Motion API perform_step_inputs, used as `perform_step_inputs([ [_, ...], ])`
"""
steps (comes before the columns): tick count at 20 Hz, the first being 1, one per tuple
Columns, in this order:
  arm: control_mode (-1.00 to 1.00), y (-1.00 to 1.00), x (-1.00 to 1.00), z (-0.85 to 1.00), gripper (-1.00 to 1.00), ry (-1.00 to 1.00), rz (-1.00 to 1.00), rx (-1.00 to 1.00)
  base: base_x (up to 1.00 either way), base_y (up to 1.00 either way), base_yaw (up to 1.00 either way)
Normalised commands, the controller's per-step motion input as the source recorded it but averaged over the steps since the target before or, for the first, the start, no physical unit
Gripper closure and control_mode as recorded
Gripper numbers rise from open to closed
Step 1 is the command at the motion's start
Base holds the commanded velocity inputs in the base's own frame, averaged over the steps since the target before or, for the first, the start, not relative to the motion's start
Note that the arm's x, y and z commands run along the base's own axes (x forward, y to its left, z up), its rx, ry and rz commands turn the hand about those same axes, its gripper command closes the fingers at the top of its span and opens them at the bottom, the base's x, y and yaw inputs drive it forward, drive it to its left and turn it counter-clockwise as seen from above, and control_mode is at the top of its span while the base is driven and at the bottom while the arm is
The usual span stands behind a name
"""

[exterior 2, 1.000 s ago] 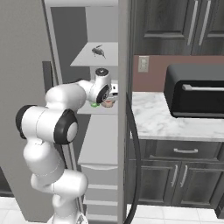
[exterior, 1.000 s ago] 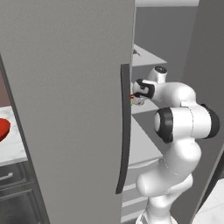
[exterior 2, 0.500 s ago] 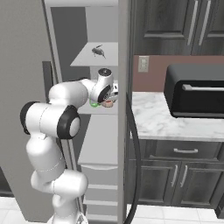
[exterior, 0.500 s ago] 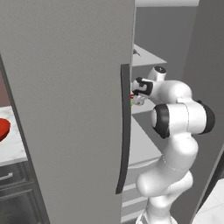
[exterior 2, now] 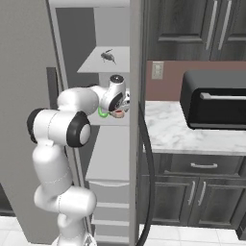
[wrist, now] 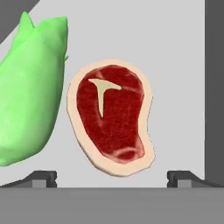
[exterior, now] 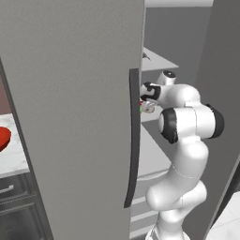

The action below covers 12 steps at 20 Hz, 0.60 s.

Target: Take the fish, corn, and steak from the freezer and place them in the bowl on the counter.

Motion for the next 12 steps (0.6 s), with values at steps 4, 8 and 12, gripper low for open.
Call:
perform_step_inputs([
  [4,-1.0,0.0,0.22,-0.14,-1.0,0.06,0.02,0.0,0.0,0.0,0.0],
  [8,-1.0,0.0,0.13,-0.09,-1.0,0.04,0.02,0.0,0.0,0.0,0.0],
  [12,-1.0,0.0,0.13,-0.13,-1.0,0.04,0.03,0.0,0.0,0.0,0.0],
])
